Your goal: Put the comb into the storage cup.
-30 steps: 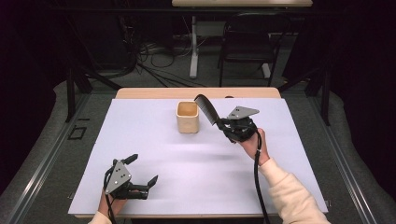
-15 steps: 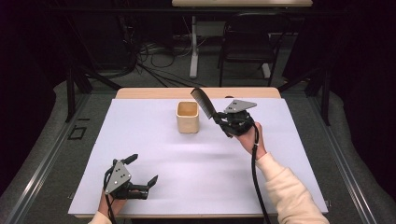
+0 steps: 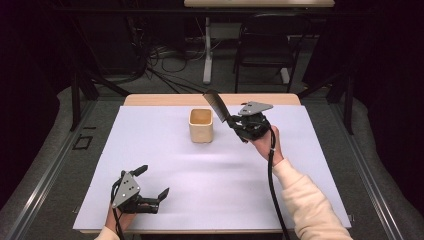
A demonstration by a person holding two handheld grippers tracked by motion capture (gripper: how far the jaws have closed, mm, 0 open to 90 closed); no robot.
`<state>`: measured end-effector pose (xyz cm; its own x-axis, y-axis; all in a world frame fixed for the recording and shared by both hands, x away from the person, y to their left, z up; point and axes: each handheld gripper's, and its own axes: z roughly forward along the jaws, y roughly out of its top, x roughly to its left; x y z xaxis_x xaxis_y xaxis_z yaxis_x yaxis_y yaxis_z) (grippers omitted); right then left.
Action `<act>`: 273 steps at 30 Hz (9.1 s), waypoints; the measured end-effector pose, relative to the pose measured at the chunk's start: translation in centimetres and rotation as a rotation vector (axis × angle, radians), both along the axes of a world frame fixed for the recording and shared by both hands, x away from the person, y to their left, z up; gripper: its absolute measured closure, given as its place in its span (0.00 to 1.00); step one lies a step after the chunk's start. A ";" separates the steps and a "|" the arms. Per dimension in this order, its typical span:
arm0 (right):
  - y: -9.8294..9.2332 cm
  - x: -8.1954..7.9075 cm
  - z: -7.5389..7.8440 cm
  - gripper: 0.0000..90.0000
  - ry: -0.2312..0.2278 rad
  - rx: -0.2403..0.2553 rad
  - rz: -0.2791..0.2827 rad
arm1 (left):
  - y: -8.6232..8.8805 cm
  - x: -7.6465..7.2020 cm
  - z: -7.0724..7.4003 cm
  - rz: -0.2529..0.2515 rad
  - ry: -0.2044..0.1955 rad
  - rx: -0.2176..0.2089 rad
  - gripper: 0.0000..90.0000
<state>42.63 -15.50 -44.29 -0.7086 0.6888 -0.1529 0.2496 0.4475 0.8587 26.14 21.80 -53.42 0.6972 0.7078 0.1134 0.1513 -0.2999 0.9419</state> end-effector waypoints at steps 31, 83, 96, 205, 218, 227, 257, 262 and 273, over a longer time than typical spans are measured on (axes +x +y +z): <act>1.6 1.9 1.0 0.80 -0.013 0.021 -0.011 | -0.1 0.0 -0.1 0.008 -0.002 0.005 0.00; 4.1 3.5 1.9 0.80 -0.031 0.033 -0.020 | -0.1 -0.1 0.0 0.011 -0.006 0.012 0.00; 4.7 3.9 2.1 0.80 -0.036 0.059 -0.022 | -0.1 -0.1 -0.1 0.011 -0.008 0.010 0.00; 9.3 5.5 3.6 0.80 -0.138 0.161 -0.013 | -0.1 -0.1 -0.1 0.008 -0.005 0.011 0.00; 9.9 5.8 3.6 0.80 -0.143 0.160 -0.009 | -0.1 -0.1 -0.1 0.008 -0.004 0.012 0.00; 10.3 6.1 3.2 0.80 -0.138 0.162 -0.001 | 0.0 -0.1 0.0 0.009 -0.005 0.011 0.00; 11.1 6.8 1.5 0.80 -0.093 0.148 0.008 | -0.1 0.0 -0.1 0.011 -0.004 0.013 0.00; 11.1 6.8 1.3 0.80 -0.090 0.148 0.009 | 0.0 0.0 -0.1 0.013 -0.005 0.013 0.00; 11.2 6.9 0.8 0.80 -0.080 0.144 0.016 | 0.0 0.0 -0.1 0.015 -0.005 0.015 0.00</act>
